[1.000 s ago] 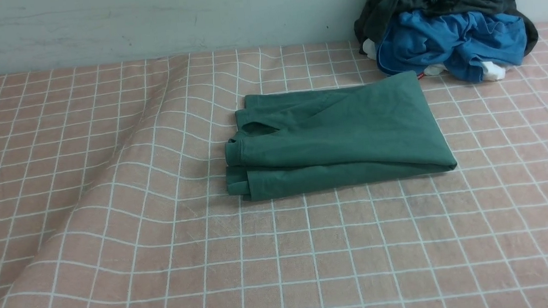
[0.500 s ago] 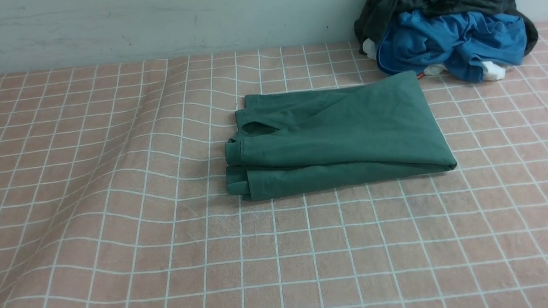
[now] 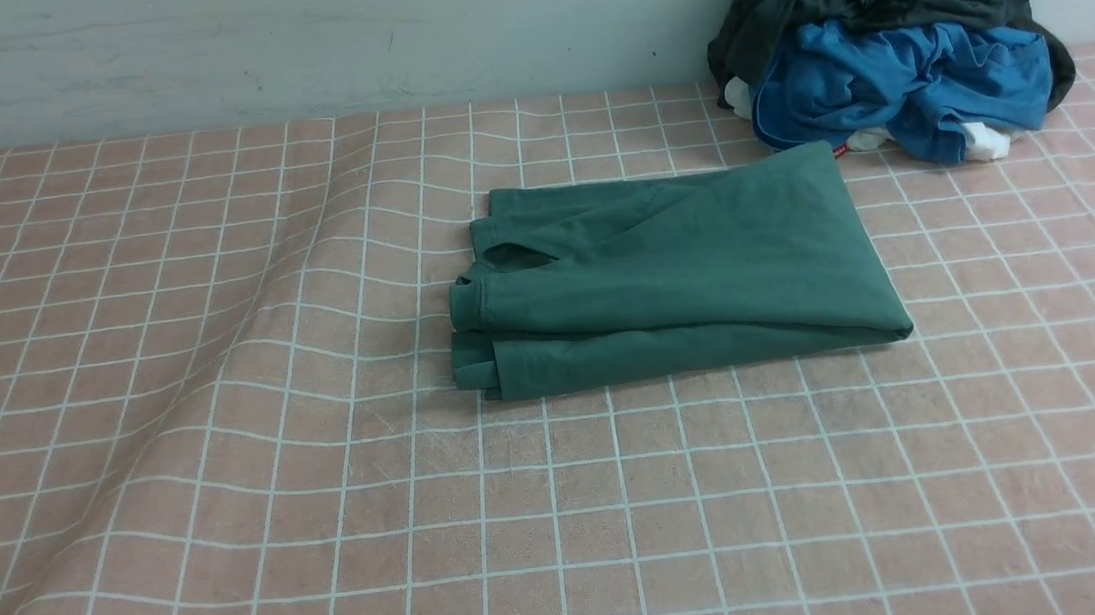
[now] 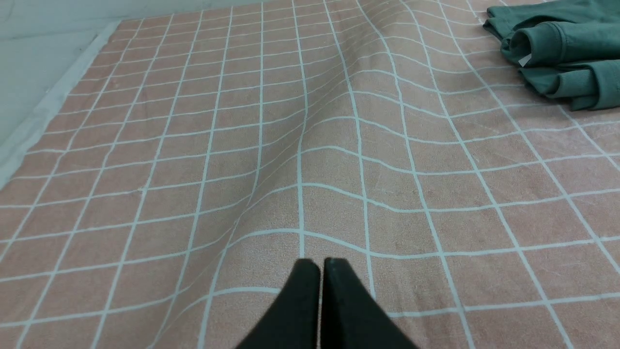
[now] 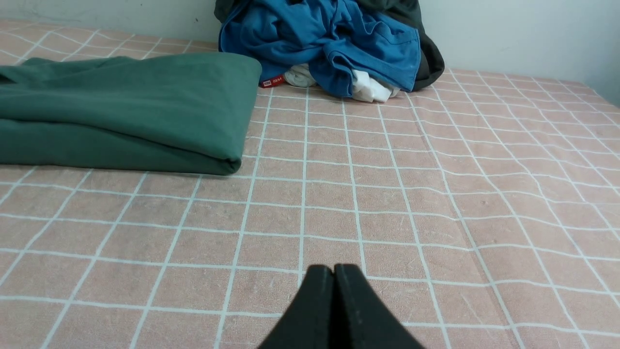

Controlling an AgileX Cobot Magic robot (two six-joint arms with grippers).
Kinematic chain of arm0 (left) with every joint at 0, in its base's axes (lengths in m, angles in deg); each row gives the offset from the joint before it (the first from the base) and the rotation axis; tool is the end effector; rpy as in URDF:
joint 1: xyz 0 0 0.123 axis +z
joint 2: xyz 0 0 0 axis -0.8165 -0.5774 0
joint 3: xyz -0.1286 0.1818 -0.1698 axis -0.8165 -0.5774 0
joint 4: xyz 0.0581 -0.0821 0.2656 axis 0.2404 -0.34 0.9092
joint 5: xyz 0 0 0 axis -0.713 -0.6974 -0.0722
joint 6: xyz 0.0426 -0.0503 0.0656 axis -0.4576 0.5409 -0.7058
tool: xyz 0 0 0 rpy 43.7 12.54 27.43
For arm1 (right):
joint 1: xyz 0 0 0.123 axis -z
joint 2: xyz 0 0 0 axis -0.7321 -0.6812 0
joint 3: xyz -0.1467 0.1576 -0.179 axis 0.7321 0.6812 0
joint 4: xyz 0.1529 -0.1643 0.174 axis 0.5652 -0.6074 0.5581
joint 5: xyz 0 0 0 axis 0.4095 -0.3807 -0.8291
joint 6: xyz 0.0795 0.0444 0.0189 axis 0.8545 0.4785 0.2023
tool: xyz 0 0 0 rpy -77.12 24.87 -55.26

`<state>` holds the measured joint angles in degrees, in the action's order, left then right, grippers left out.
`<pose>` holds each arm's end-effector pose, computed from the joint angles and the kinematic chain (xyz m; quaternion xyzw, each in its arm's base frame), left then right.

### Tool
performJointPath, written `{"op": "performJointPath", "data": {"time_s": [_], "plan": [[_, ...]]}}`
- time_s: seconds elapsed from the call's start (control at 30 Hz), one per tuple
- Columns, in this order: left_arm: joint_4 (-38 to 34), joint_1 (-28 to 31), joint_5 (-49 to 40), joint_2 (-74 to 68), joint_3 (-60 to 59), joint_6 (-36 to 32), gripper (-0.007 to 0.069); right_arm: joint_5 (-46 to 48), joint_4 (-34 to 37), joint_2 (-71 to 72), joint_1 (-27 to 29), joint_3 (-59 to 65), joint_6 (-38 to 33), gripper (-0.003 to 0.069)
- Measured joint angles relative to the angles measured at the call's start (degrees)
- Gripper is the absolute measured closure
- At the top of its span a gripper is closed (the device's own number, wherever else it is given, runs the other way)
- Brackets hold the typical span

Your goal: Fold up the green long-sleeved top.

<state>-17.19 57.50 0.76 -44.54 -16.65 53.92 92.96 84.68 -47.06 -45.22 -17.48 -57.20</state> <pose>0.0929 0.0005 0.1730 0.0327 0.7957 0.0272 0.6043 0.0924 -0.0047 0.1729 0.0015 0.8005 -0.0297 0.5986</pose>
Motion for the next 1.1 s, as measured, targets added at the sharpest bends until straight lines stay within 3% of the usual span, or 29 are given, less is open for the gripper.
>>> {"op": "performJointPath", "data": {"time_s": [1.1], "plan": [[0.00, 0.00, 0.00, 0.00, 0.00, 0.00, 0.0627, 0.00, 0.00, 0.00, 0.00, 0.00, 0.00, 0.0673]]}}
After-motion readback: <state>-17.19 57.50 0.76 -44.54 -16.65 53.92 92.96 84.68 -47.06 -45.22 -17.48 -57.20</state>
